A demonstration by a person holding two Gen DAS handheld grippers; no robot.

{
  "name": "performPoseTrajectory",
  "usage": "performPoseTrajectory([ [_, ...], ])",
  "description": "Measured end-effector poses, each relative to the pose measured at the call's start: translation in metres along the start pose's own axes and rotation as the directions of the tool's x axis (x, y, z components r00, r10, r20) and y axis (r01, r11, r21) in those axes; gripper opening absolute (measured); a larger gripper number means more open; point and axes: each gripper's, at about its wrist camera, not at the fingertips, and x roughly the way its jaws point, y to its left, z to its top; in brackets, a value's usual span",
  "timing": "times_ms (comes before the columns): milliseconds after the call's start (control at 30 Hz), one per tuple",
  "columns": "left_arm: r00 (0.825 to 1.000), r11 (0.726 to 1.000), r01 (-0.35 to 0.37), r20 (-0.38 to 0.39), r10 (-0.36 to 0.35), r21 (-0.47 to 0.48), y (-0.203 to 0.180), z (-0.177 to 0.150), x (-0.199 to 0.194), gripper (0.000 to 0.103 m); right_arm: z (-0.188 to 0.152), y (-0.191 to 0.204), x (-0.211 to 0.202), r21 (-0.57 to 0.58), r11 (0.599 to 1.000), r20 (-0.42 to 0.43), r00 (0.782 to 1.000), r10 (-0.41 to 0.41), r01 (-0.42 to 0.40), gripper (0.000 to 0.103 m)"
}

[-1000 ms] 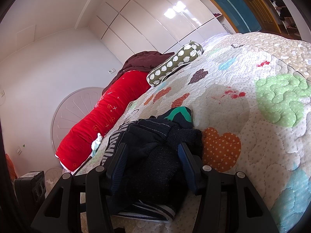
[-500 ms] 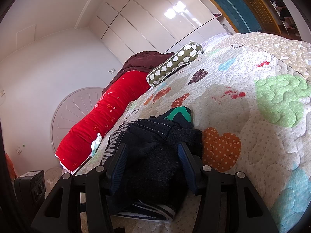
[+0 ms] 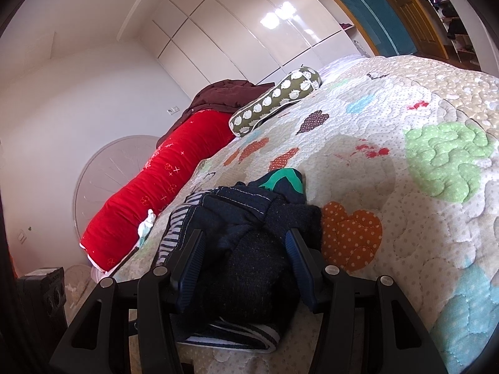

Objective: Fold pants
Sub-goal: 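Grasp the folded navy pants edge with the left gripper and lift it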

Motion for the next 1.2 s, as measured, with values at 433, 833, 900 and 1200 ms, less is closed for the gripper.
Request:
performPoseTrajectory([
  [433,0.986,0.971,0.151,0.102,-0.133,-0.186,0.077,0.026,-0.039,0.103,0.007,0.02,-0.021,-0.18,0.949,-0.147,0.947,-0.286,0.259,0.077],
  [833,0.912,0.899,0.409,0.101,-0.398,-0.156,0.071,0.099,0.016,0.1,0.061,-0.009,0.038,0.037,0.994,-0.257,0.962,-0.09,0.103,0.078],
  [900,0.89,0.873,0.454,0.049,-0.453,-0.18,0.065,0.103,0.033,0.06,0.059,-0.02,0.055,0.116,0.989,-0.287,0.956,-0.06,0.097,0.059],
  [1200,0.875,0.861,0.484,0.076,-0.479,-0.155,0.069,0.128,0.02,0.024,0.079,-0.012,0.072,0.186,0.982,-0.304,0.952,0.023,0.035,0.033],
])
